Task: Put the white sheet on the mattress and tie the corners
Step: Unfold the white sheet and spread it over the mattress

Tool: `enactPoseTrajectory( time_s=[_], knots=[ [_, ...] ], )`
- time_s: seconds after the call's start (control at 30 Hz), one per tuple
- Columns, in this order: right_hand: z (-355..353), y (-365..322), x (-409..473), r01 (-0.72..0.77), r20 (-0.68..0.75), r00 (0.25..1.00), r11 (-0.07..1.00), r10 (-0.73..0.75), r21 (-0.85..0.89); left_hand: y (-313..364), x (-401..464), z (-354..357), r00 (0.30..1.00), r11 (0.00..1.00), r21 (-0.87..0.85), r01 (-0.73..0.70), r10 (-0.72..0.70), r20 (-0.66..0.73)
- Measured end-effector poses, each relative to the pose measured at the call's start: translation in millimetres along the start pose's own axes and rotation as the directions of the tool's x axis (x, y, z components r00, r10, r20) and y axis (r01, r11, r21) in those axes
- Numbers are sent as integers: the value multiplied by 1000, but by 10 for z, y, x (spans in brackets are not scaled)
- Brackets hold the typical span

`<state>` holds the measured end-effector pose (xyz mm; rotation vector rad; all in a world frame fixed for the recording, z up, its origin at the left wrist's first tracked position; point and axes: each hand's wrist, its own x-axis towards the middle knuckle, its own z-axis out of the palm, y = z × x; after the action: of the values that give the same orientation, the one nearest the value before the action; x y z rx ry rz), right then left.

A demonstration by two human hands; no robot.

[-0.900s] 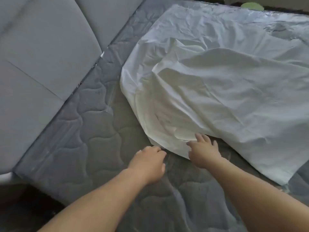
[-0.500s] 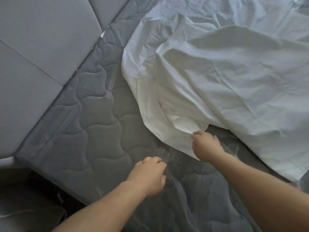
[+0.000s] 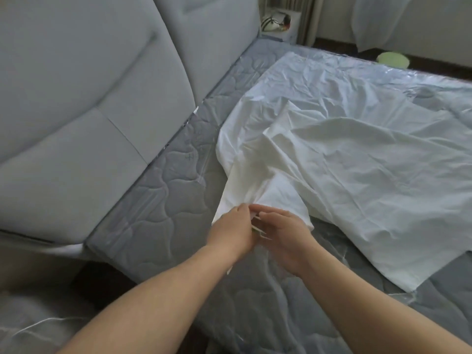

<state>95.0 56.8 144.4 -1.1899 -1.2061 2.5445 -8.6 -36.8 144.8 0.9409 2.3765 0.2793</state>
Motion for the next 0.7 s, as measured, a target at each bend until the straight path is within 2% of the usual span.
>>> enactPoseTrajectory(
  time_s=[0.1,0.2,0.3,0.37,0.43,0.53,0.63,0.7],
  knots=[
    [351,-120,-206,29,36,999,997,-27,-74,-189,-157,-402,995,996,55,-73,76,-60],
    [600,-141,-316,49,5,999,970,-50,-238,-380,-299,-743,984,981,135,-140,153,-95],
    [863,-24,-284,51,-51,995,869,-87,-493,-610,-435,-1078,970,969,152,-195,213,-114],
    [1045,115,-225,4,-126,986,775,-108,-632,-776,-521,-1261,954,959,149,-243,264,-141],
    [1184,232,-168,-40,-232,954,685,-190,-727,-904,-581,-1397,933,949,127,-288,308,-186],
    [1375,382,-2,-133,-405,859,628,-312,-767,-1119,-648,-1588,893,934,62,-352,354,-279],
    [1552,518,182,-271,-518,810,608,-274,-746,-1356,-711,-1695,821,905,76,-419,413,-394],
    [1605,580,204,-327,-531,805,548,-265,-770,-1547,-714,-1732,745,870,177,-460,487,-456]
  ],
)
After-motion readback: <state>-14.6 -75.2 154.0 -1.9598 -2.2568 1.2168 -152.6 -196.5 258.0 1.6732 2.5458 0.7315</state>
